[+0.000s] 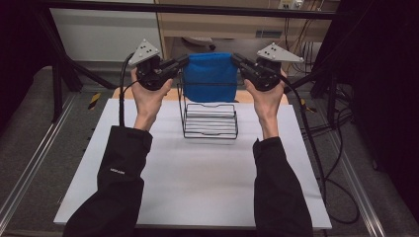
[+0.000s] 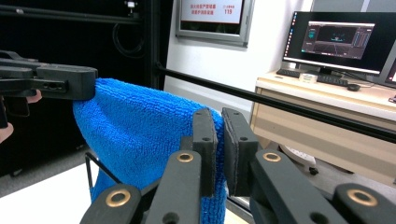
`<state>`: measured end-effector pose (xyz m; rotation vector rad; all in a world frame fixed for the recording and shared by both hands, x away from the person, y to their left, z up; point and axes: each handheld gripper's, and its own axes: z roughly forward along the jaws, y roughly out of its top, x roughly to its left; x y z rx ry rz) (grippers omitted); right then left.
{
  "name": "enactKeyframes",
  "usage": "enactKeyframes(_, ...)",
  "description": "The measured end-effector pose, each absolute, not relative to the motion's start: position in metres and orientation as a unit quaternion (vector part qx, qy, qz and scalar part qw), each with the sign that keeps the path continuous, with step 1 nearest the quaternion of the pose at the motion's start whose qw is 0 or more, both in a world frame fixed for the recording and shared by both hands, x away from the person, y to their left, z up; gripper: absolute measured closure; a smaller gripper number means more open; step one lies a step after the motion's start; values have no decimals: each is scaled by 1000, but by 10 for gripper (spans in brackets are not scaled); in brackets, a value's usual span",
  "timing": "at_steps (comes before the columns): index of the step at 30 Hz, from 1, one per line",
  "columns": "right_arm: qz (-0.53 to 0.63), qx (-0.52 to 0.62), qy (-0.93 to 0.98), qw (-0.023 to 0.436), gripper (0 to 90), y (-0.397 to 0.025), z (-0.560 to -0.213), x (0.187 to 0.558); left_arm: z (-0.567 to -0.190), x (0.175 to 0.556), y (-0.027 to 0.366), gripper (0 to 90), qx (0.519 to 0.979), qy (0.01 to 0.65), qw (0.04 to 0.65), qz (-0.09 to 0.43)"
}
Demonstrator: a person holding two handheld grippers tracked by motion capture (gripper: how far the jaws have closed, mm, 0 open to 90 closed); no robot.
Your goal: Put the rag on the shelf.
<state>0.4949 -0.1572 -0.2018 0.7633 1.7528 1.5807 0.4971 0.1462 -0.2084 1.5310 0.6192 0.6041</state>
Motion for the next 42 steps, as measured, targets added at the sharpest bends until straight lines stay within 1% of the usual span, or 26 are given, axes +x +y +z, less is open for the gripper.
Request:
enactKeyframes(10, 601, 288, 678, 310, 842, -163, -208, 485, -213, 487, 146, 856, 683, 263, 632, 254)
enactKeyframes(15, 595, 290, 687, 301, 840, -163, -211, 476, -216, 480, 145, 853, 699, 266, 612, 255)
enactKeyframes(19, 582, 291, 701, 292, 836, -164, -214, 471, -222, 475, 146, 850, 705, 268, 611, 240)
enactKeyframes(23, 569, 290, 714, 287, 834, -164, -217, 469, -228, 474, 144, 843, 718, 273, 596, 233)
enactKeyframes(30, 551, 288, 733, 275, 817, -164, -229, 468, -240, 473, 140, 820, 738, 275, 574, 224)
enactKeyframes(33, 544, 287, 739, 275, 815, -163, -234, 469, -243, 473, 140, 789, 749, 275, 564, 214)
enactKeyframes(35, 543, 287, 740, 274, 815, -163, -237, 470, -245, 474, 139, 790, 752, 276, 560, 211)
enactKeyframes(38, 541, 287, 743, 270, 801, -164, -240, 470, -248, 475, 138, 822, 759, 278, 551, 210)
enactKeyframes(42, 543, 287, 744, 265, 758, -166, -241, 468, -250, 476, 136, 849, 761, 283, 544, 212)
